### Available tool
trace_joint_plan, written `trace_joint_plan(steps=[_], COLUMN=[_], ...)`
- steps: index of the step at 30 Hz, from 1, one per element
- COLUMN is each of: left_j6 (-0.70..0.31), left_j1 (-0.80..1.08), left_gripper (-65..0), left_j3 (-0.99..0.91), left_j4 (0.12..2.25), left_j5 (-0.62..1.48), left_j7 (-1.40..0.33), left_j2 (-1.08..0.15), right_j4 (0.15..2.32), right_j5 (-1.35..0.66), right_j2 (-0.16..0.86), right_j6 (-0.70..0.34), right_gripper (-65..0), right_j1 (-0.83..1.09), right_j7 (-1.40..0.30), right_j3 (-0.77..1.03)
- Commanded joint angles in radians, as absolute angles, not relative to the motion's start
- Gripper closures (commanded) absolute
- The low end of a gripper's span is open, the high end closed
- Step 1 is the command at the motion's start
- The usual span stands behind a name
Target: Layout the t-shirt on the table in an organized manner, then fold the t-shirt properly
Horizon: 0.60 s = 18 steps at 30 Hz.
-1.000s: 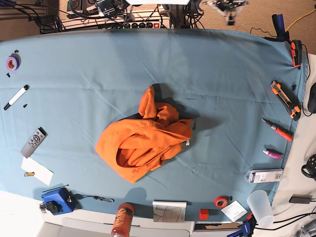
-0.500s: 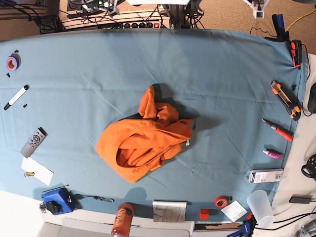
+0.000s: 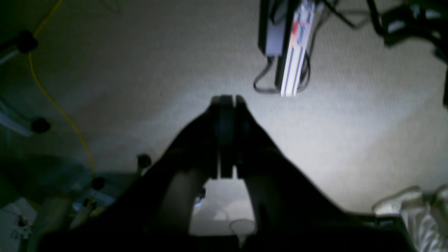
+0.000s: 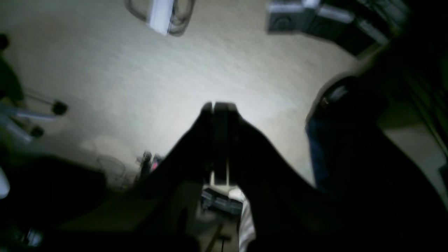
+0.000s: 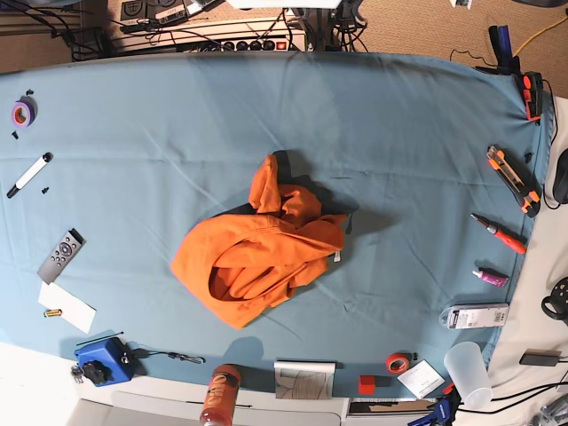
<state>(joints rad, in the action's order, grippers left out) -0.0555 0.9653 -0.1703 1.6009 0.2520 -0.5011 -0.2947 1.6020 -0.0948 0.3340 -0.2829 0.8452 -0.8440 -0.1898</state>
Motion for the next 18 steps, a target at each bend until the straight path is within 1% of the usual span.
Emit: trace_joint_plan(steps=[1, 5, 11, 14, 18], left_j6=[-0.049, -0.049, -0.049, -0.049, -0.049], left_j1=[0.999, 1.05, 1.11, 1.14, 1.155], left_gripper=[0.0, 0.0, 0.0, 0.0, 0.0], left_j3=[-0.173, -0.173, -0.174, -0.174, -0.173], left_j4=[1.648, 1.79, 1.998, 2.099, 2.221], left_j5=[0.251, 0.251, 0.247, 0.247, 0.236], left_j7=[-0.538, -0.69, -0.825, -0.875, -0.875], left_j2=[-0.302, -0.302, -0.302, -0.302, -0.301], right_j4=[1.657, 1.839, 2.118, 2.224, 2.31], right_j5=[-0.117, -0.24, -0.414, -0.48, -0.524], right_j2=[0.344, 0.344, 0.344, 0.344, 0.344], right_j6=[-0.287, -0.295, -0.387, -0.417, -0.424], right_gripper=[0.0, 0.0, 0.0, 0.0, 0.0], right_j1=[0.879, 0.952, 1.024, 1.047, 1.05], right_j7=[-0.852, -0.912, -0.992, -1.022, -1.024], right_j3=[-0.165, -0.051, 0.121, 0.196, 0.276])
